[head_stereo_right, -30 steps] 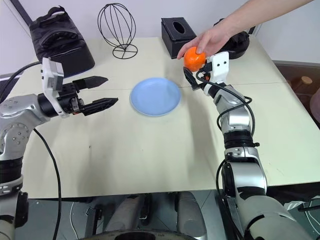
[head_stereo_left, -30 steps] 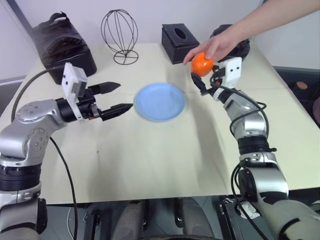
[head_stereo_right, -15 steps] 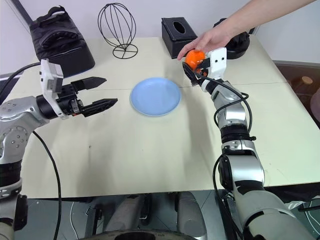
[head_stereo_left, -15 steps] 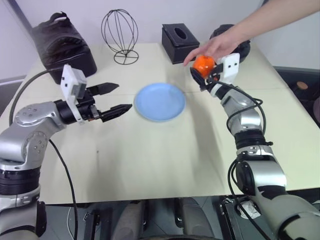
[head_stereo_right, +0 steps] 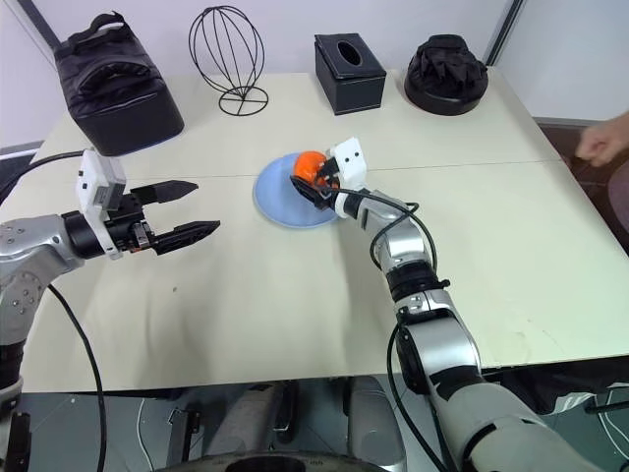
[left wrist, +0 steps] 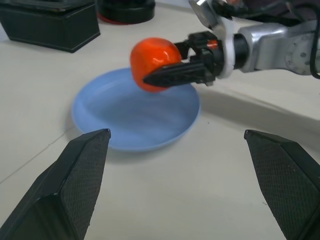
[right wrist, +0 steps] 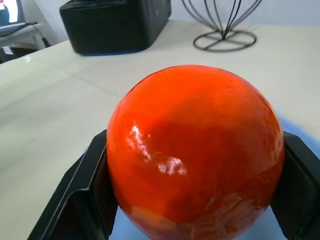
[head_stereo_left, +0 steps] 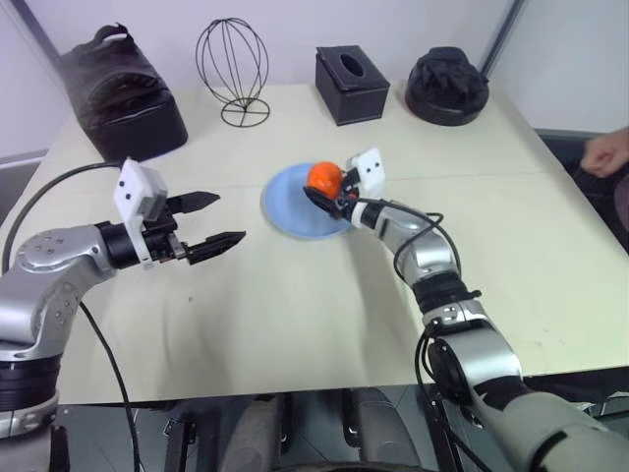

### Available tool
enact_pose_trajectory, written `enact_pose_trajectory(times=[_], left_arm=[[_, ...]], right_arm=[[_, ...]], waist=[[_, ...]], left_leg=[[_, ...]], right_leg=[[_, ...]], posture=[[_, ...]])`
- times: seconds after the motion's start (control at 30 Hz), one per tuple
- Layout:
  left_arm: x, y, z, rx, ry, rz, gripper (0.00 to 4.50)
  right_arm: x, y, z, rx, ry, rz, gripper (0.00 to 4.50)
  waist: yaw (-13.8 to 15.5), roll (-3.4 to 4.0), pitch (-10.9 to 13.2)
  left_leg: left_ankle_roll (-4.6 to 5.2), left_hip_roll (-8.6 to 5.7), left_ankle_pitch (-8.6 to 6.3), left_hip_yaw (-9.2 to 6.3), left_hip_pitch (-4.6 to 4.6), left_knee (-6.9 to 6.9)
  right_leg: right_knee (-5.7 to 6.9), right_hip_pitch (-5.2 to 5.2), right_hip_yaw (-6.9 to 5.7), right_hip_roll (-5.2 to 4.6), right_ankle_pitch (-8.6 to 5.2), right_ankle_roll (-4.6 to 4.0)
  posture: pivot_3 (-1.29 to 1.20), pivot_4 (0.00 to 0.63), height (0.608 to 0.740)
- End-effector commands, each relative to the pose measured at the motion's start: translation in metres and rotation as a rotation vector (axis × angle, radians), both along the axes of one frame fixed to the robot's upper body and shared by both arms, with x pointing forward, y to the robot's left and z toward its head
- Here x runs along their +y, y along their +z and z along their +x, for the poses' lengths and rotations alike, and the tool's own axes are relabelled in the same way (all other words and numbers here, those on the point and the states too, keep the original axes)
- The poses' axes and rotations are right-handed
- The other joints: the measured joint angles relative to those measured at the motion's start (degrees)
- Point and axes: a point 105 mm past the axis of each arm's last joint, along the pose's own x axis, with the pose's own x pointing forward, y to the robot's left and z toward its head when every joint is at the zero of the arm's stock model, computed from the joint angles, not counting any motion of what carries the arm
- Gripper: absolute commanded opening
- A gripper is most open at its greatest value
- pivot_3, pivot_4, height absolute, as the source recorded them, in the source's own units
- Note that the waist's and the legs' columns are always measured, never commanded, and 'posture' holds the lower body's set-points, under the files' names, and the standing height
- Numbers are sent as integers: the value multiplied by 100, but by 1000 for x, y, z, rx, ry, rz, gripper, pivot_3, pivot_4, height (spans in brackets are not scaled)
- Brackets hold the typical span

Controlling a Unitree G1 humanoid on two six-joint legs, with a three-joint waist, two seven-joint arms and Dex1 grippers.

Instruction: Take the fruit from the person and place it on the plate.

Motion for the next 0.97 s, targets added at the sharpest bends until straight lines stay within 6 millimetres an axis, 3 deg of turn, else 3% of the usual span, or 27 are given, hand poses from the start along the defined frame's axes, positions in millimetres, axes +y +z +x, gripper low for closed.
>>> enact_pose_trajectory(times=[0.03,0.23,0.33,0.47,0.53,0.57,0.67,0.87,0.97], left_arm=[[2,11,-5,-50,14,8,4500],[2,11,-6,-54,22,1,4500],[4,11,-5,-55,33,-1,4500],[12,11,1,-78,84,-8,4500],[15,11,2,-90,103,-6,4500],[18,9,4,-95,127,-7,4500],[24,3,9,-90,186,-40,4500],[32,-8,14,-83,276,-83,4500],[35,-13,18,-85,320,-99,4500]], right_arm=[[4,12,1,-44,29,12,4456],[2,18,0,-87,36,-7,4456],[-7,36,0,-148,15,2,4456],[-38,72,-6,-235,-61,58,4456],[-49,80,-12,-252,-80,66,4456],[-67,80,-17,-262,-123,48,4456],[-107,67,-31,-239,-225,-19,4456],[-146,25,-49,-140,-335,-106,4456],[-154,13,-53,-113,-363,-114,4456]], waist=[[-20,0,0],[-39,0,0],[-38,1,1],[-12,2,1],[3,-1,0],[13,-1,0],[106,-2,-2],[112,-2,-1],[111,-2,-1]], left_leg=[[0,0,0,0,0,-3],[-2,0,2,0,0,-8],[-3,0,2,0,0,-9],[-3,0,2,0,-2,-10],[-3,0,2,0,-2,-10],[-3,-1,2,0,-2,-10],[-2,-1,2,0,0,-14],[-1,3,2,9,2,-14],[0,3,2,9,2,-13]], right_leg=[[0,-1,0,0,0,0],[1,-5,1,1,0,0],[2,-7,2,2,0,0],[1,-9,2,0,0,0],[0,-7,2,-1,0,0],[0,-6,2,-1,0,0],[-5,-3,1,-4,0,0],[-7,-2,6,-3,-1,0],[-7,-2,6,-3,-1,-1]], posture=[[0,150,740],[0,150,740],[0,150,740],[0,150,740],[0,150,740],[0,150,740],[0,150,740],[0,150,740],[0,150,740]])
